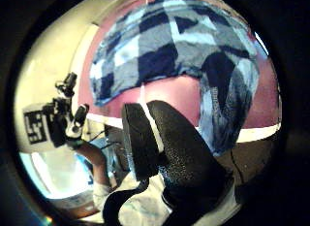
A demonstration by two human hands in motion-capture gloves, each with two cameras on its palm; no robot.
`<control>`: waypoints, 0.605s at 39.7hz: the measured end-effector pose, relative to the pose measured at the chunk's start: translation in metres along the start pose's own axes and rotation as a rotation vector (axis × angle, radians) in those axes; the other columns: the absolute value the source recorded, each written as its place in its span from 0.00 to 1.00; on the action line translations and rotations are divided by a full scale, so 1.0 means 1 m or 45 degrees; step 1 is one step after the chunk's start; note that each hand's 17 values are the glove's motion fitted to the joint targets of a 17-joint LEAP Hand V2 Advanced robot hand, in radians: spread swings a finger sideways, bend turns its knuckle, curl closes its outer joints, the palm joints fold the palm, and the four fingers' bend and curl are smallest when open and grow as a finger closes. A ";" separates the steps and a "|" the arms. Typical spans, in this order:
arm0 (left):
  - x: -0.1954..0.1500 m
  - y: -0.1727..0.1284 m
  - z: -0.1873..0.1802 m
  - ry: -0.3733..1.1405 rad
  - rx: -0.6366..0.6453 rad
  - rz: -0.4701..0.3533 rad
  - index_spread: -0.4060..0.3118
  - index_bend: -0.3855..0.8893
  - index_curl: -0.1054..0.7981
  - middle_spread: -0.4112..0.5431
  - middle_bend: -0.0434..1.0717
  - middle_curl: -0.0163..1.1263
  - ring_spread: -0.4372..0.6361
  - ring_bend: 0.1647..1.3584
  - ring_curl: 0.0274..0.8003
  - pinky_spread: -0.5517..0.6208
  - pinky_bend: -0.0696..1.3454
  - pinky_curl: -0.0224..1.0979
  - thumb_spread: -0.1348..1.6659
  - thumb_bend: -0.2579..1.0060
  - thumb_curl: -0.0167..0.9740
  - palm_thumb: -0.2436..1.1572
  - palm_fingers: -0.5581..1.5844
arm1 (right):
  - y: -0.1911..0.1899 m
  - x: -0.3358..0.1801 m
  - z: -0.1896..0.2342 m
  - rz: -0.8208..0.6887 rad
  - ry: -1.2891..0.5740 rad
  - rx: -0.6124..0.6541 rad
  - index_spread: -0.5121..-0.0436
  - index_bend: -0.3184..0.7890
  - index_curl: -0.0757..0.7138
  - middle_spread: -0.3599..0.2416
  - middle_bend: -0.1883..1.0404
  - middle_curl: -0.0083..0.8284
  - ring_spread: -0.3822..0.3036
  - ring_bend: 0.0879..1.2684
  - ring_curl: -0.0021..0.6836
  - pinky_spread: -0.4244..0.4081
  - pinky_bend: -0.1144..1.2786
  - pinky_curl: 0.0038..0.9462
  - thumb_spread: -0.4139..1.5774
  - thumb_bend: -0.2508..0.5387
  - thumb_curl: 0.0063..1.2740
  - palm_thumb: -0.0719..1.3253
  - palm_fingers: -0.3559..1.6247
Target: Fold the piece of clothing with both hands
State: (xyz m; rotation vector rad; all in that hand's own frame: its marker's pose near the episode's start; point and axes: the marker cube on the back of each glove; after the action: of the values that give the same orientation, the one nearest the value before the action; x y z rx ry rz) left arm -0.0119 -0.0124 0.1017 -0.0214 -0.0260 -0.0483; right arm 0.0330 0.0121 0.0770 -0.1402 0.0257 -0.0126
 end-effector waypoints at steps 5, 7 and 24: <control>-0.008 -0.006 0.034 -0.019 -0.110 -0.007 0.47 0.39 0.30 0.52 0.22 0.31 0.61 0.44 0.34 0.69 0.47 0.33 0.72 0.19 0.21 0.24 0.41 | -0.010 0.008 0.032 -0.059 -0.058 -0.175 0.30 0.31 0.27 0.68 0.26 0.27 0.80 0.24 0.35 0.83 0.54 0.38 0.82 0.30 0.14 0.24 0.09; -0.010 -0.008 0.044 -0.009 -0.139 -0.006 0.49 0.37 0.30 0.53 0.22 0.31 0.61 0.44 0.34 0.69 0.48 0.34 0.72 0.19 0.22 0.24 0.40 | 0.002 0.008 0.026 -0.063 -0.069 -0.225 0.32 0.32 0.25 0.69 0.24 0.25 0.80 0.24 0.35 0.80 0.57 0.39 0.81 0.30 0.15 0.25 0.08; -0.028 -0.014 0.051 -0.198 0.415 -0.077 0.35 0.53 0.44 0.33 0.22 0.32 0.41 0.39 0.32 0.53 0.38 0.31 0.78 0.25 0.25 0.34 0.60 | -0.027 0.032 0.048 -0.013 -0.098 0.138 0.29 0.64 0.41 0.39 0.39 0.33 0.44 0.23 0.35 0.63 0.41 0.32 0.81 0.41 0.20 0.44 0.39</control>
State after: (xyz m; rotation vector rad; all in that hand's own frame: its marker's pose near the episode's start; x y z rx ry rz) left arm -0.0422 -0.0239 0.1522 0.3014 -0.1894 -0.1020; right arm 0.0657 -0.0081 0.1276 -0.0324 -0.0521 -0.0185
